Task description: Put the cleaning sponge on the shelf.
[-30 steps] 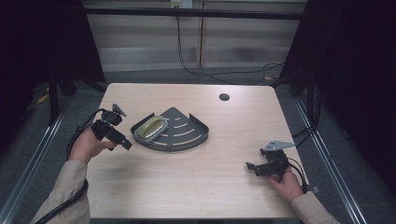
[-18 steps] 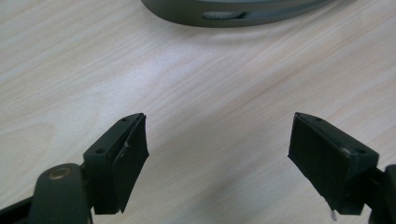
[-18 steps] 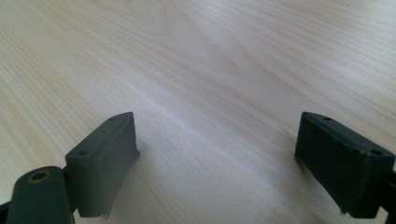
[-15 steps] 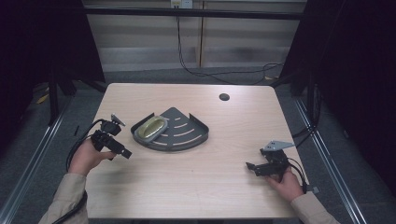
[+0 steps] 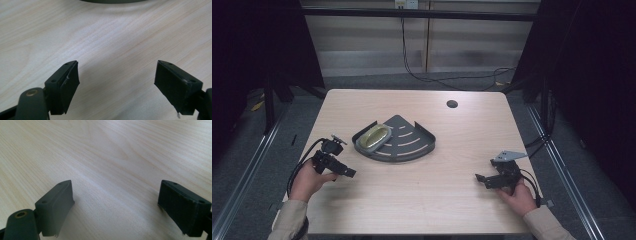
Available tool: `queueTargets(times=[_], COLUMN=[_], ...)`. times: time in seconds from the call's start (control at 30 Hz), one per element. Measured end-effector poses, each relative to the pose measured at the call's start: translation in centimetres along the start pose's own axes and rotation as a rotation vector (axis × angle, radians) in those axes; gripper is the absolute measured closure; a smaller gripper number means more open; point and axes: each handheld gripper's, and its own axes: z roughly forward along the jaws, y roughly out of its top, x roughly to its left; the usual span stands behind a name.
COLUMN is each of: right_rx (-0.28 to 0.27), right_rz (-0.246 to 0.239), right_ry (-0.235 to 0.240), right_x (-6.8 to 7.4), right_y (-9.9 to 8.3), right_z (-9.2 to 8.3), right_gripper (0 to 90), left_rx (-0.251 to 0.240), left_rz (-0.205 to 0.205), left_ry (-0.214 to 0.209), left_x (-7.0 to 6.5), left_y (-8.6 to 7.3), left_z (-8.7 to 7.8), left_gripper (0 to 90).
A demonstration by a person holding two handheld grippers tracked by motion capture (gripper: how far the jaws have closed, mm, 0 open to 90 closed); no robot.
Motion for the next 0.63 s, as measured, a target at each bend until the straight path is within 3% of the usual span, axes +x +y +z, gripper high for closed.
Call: queueTargets(times=[0.27, 0.37, 0.57, 0.63], right_rx=[0.0, 0.0, 0.0, 0.0], right_rz=[0.001, 0.001, 0.001, 0.002], right_ry=[0.0, 0.0, 0.0, 0.0], right_x=[0.0, 0.0, 0.0, 0.0], right_y=[0.0, 0.0, 0.0, 0.0], right_z=[0.0, 0.0, 0.0, 0.0], right_gripper=[12.4, 12.4, 12.4, 12.4], left_rx=[-0.019, -0.023, -0.082, -0.089], left_rz=[0.018, 0.038, 0.077, 0.072], left_ry=[0.0, 0.019, 0.04, 0.045], left_x=[-0.6, -0.7, -1.0, -1.1], left_y=[-1.3, -1.6, -2.4, -2.5], left_z=[1.5, 1.7, 2.0, 2.0], left_gripper=[18.8, 17.4, 13.3, 12.6])
